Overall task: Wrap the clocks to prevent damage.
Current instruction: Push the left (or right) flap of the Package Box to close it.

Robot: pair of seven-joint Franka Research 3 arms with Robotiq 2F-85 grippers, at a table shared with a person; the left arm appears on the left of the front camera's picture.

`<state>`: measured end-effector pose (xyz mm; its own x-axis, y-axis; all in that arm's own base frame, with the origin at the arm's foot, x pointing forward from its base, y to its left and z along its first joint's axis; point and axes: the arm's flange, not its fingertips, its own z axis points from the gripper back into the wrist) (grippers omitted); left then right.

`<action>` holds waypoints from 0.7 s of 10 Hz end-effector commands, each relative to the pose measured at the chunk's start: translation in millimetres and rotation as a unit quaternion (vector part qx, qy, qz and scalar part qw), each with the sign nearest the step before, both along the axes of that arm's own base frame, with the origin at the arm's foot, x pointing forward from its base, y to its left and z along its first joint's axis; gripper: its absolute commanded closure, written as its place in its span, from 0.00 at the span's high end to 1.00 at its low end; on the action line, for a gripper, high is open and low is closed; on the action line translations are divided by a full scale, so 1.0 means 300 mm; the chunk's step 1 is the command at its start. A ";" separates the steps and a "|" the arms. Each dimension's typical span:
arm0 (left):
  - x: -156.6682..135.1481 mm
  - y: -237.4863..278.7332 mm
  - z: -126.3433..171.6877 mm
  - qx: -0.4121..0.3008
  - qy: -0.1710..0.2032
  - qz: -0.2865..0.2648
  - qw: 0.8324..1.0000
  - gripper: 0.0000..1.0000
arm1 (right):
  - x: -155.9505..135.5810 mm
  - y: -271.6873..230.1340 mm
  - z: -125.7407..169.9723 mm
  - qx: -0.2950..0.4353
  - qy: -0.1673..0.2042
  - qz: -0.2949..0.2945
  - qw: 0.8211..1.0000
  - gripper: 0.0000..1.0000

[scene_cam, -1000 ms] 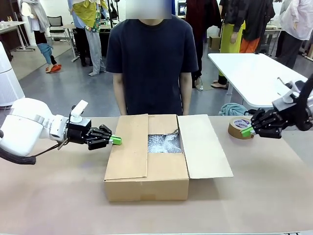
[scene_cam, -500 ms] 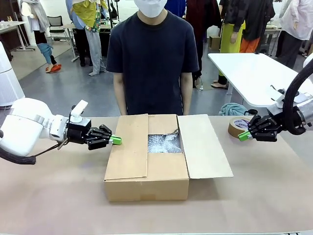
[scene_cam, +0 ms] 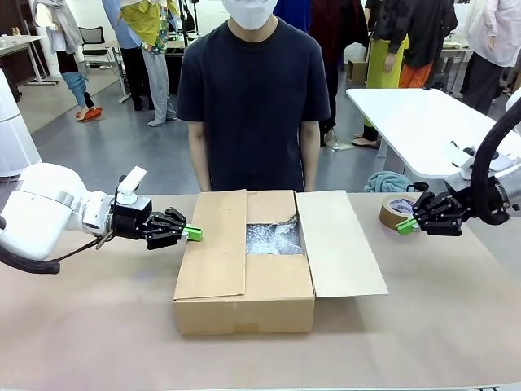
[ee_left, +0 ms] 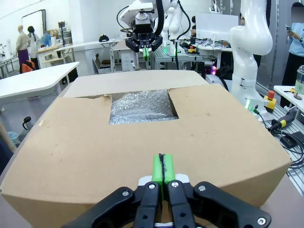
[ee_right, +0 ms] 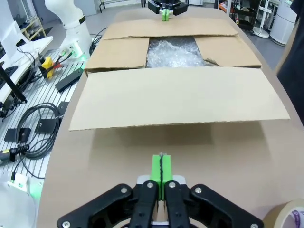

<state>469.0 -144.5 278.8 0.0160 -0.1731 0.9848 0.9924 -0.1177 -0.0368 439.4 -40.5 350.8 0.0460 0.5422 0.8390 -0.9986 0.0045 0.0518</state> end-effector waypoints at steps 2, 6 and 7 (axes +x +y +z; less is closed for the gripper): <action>-0.005 -0.006 -0.012 0.001 0.003 0.006 1.000 0.00 | 0.082 0.043 -0.122 0.031 0.026 -0.034 0.999 0.01; -0.005 -0.006 -0.012 0.001 0.003 0.006 1.000 0.00 | 0.094 0.132 -0.190 0.038 0.048 -0.012 0.998 0.01; -0.005 -0.006 -0.012 0.001 0.003 0.006 1.000 0.00 | 0.092 0.151 -0.198 0.060 0.062 0.008 0.996 0.01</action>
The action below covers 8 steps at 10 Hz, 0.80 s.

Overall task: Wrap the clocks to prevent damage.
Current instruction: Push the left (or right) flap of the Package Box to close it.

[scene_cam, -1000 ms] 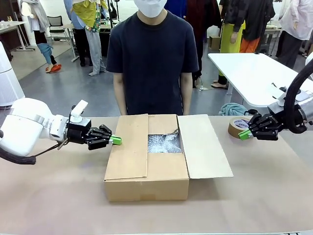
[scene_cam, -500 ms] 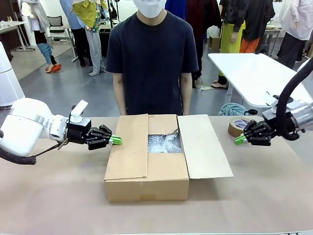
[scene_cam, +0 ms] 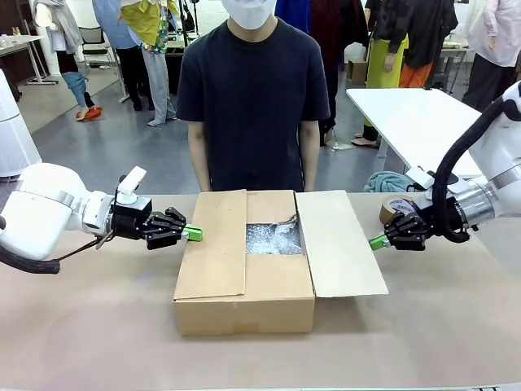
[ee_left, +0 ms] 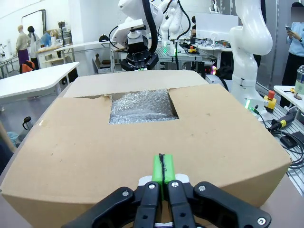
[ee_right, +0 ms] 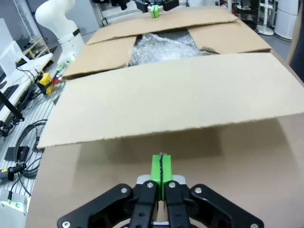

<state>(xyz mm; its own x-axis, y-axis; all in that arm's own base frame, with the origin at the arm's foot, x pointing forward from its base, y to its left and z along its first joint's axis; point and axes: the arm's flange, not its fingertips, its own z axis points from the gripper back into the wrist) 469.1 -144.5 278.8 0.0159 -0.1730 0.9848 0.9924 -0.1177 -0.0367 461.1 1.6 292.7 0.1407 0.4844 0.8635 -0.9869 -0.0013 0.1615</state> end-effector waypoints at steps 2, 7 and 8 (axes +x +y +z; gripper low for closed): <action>-0.005 -0.006 -0.012 0.001 0.003 0.006 1.000 0.00 | 0.020 0.031 -0.017 0.082 0.042 0.042 0.995 0.01; -0.005 -0.006 -0.012 0.001 0.003 0.006 1.000 0.00 | -0.006 0.036 0.001 0.239 0.072 0.109 0.962 0.01; -0.005 -0.006 -0.012 0.001 0.003 0.006 1.000 0.00 | -0.007 0.050 -0.003 0.245 0.065 0.107 0.962 0.01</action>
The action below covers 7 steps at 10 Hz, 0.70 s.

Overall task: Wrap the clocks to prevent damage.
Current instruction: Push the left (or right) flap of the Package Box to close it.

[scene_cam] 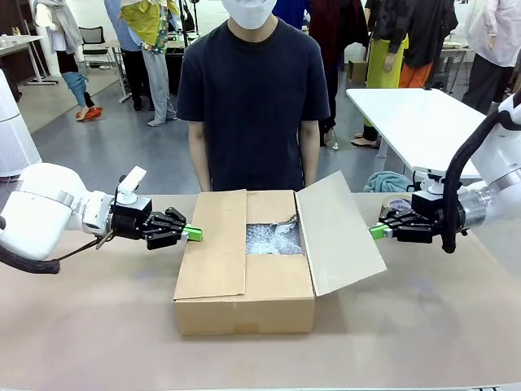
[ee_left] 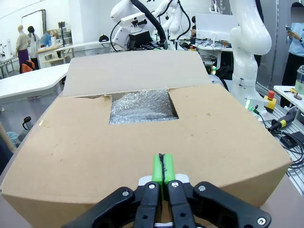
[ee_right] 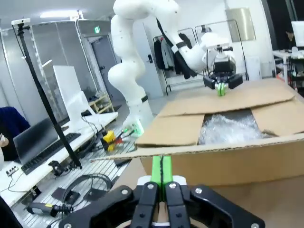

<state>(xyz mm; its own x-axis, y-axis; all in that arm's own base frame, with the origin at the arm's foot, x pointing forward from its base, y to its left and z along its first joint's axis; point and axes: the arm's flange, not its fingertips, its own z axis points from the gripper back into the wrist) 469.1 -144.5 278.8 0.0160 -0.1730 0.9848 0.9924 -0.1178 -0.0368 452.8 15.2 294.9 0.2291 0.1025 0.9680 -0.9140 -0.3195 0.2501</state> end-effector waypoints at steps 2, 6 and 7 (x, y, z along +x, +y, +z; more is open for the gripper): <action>-0.005 -0.006 -0.012 0.001 0.003 0.006 1.000 0.00 | 0.019 0.038 -0.022 0.017 -0.011 -0.024 1.000 0.01; -0.005 -0.006 -0.012 0.001 0.003 0.006 1.000 0.00 | 0.032 0.130 -0.031 0.016 -0.015 -0.035 0.999 0.01; -0.005 -0.006 -0.012 0.001 0.003 0.006 1.000 0.00 | 0.034 0.153 -0.031 0.019 -0.016 -0.035 0.999 0.01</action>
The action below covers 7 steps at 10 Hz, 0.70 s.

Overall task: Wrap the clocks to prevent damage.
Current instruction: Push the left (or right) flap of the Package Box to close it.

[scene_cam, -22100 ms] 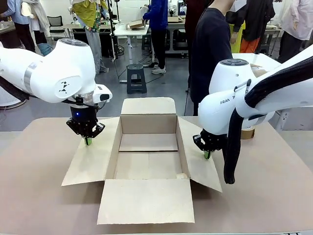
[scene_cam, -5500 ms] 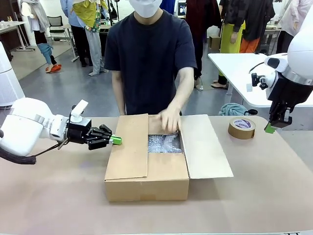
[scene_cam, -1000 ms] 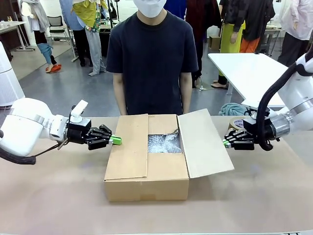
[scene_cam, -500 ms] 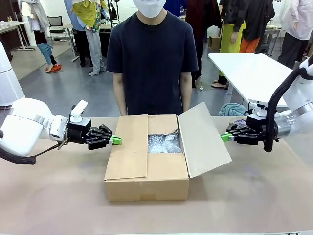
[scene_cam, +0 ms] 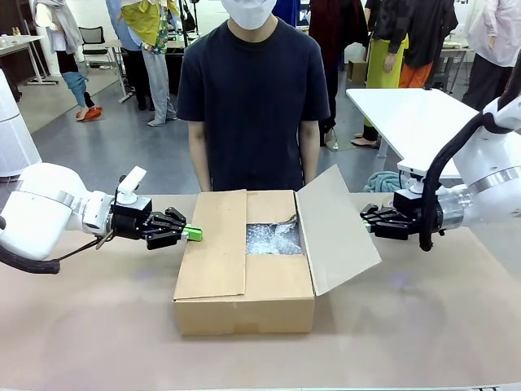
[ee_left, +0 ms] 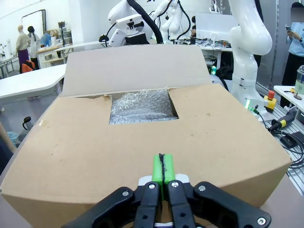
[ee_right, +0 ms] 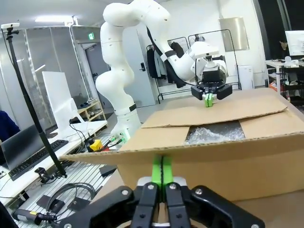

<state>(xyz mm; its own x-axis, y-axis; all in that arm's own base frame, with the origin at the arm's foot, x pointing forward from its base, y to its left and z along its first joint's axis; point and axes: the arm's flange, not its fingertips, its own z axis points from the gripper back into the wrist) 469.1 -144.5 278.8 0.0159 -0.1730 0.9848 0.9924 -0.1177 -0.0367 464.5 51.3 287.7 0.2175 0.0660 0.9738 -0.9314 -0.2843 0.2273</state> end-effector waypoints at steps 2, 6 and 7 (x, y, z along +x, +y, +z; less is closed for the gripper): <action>-0.005 -0.006 -0.012 0.001 0.003 0.006 1.000 0.00 | 0.007 0.076 -0.004 0.008 -0.013 -0.011 1.000 0.01; -0.005 -0.006 -0.012 0.001 0.003 0.006 1.000 0.00 | 0.028 0.144 0.000 0.012 -0.018 -0.001 1.000 0.01; -0.005 -0.006 -0.012 0.001 0.003 0.006 1.000 0.00 | 0.036 0.155 -0.002 0.009 -0.017 -0.004 1.000 0.01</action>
